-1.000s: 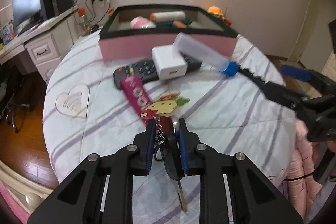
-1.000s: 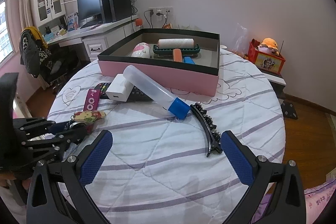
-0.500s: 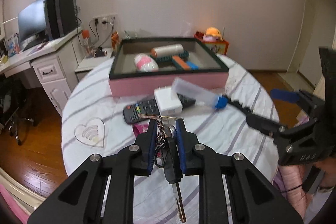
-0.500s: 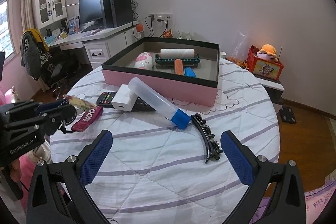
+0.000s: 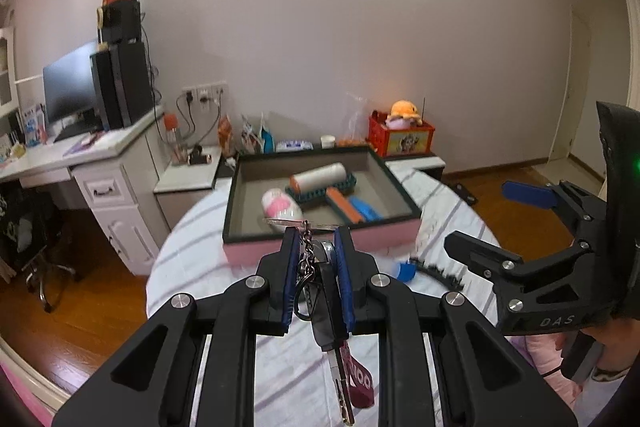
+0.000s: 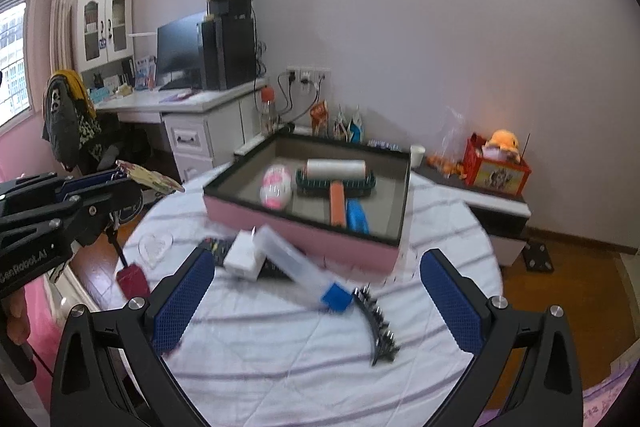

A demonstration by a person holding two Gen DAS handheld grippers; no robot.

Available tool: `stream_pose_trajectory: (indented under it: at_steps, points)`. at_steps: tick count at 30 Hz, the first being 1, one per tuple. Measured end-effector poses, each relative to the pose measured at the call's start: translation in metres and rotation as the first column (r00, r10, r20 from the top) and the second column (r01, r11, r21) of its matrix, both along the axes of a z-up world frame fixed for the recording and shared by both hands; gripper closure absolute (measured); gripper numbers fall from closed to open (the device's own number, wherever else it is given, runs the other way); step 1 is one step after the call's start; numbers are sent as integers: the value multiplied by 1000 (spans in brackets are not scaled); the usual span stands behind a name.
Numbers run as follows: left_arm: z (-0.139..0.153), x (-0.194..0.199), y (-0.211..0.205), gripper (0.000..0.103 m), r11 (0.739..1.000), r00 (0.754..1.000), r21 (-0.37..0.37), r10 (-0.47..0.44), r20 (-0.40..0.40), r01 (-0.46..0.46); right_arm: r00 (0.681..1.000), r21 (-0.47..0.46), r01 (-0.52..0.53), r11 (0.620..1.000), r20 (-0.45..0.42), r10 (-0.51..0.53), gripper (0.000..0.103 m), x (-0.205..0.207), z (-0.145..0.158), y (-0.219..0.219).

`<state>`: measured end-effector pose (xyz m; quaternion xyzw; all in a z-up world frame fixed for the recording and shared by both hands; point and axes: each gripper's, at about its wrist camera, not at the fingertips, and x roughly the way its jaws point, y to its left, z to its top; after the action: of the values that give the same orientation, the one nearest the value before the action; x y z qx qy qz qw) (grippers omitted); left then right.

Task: Organize rigid objects
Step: 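Carry the keys with the left gripper over the pink box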

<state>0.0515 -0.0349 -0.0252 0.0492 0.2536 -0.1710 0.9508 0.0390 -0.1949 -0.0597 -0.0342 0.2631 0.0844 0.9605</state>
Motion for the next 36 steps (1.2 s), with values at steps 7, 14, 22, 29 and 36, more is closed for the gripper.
stream_pose_trajectory:
  at_steps: [7, 14, 22, 29, 36]
  points:
    - [21, 11, -12, 85, 1000, 999, 23, -5, 39, 4, 999, -8, -2, 1000, 52, 2, 0, 16, 27, 2]
    - [31, 38, -19, 85, 999, 999, 47, 3, 50, -5, 998, -15, -20, 1000, 65, 21, 0, 43, 36, 3]
    - [34, 85, -29, 85, 997, 999, 72, 5, 43, -8, 998, -8, -20, 1000, 56, 20, 0, 86, 34, -1]
    - [34, 134, -33, 85, 996, 999, 87, 20, 35, -23, 999, -15, -23, 1000, 45, 23, 0, 132, 29, 2]
    - [14, 184, -33, 85, 994, 999, 105, 39, -19, -37, 1000, -32, -20, 999, 17, 20, 0, 170, 18, 1]
